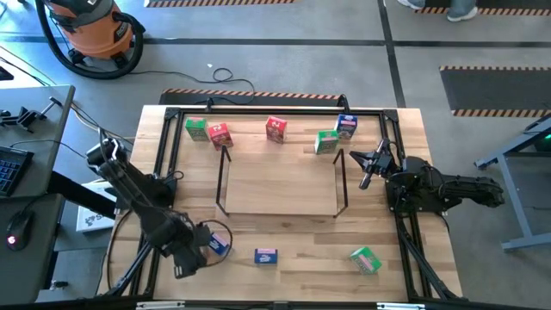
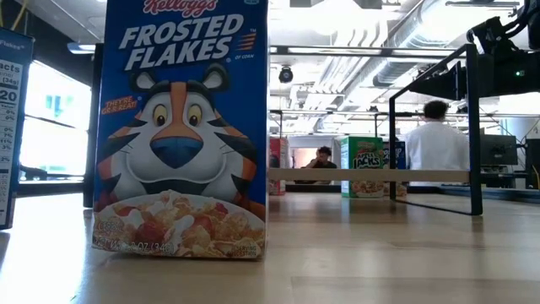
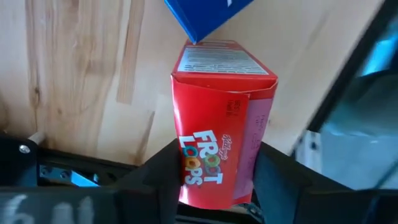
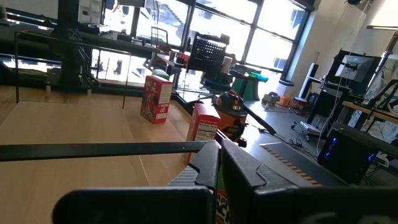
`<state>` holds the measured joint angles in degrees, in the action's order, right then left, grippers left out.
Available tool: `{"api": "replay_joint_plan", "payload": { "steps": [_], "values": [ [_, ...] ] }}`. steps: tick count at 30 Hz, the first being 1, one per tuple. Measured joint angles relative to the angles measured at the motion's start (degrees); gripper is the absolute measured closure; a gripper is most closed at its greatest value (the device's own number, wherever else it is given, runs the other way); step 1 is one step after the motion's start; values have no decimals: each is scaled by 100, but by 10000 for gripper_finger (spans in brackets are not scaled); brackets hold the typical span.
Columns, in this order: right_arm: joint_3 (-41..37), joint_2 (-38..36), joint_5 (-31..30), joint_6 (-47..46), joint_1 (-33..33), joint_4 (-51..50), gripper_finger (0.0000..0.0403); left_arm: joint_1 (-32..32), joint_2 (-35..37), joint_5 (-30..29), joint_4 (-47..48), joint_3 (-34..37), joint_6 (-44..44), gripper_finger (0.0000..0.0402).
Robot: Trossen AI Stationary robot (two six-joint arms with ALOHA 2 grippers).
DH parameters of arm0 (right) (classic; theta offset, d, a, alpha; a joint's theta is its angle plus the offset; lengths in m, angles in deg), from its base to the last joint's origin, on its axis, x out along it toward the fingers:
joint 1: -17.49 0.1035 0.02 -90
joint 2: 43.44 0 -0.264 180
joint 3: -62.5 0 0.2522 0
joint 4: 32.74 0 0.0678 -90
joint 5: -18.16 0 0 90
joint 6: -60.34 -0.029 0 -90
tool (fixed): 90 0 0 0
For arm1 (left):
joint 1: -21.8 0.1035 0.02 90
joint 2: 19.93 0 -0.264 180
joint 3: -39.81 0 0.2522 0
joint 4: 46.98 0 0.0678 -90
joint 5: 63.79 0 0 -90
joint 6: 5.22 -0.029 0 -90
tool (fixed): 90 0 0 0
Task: Stack cereal on shelf
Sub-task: Put the bottom red cereal box on the shelf
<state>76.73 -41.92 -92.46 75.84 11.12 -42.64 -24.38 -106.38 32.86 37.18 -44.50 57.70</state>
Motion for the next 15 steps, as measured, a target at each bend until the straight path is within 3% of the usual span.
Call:
{"api": "replay_joint_plan", "payload": {
  "steps": [8, 15],
  "values": [
    [0, 0, 0, 0, 0, 0, 396, 503, 657, 98, 740, -764, -212, 256],
    [-2, 2, 0, 0, 0, 0, 396, 1665, 876, -112, 1704, -2005, -1258, 257]
  ]
}}
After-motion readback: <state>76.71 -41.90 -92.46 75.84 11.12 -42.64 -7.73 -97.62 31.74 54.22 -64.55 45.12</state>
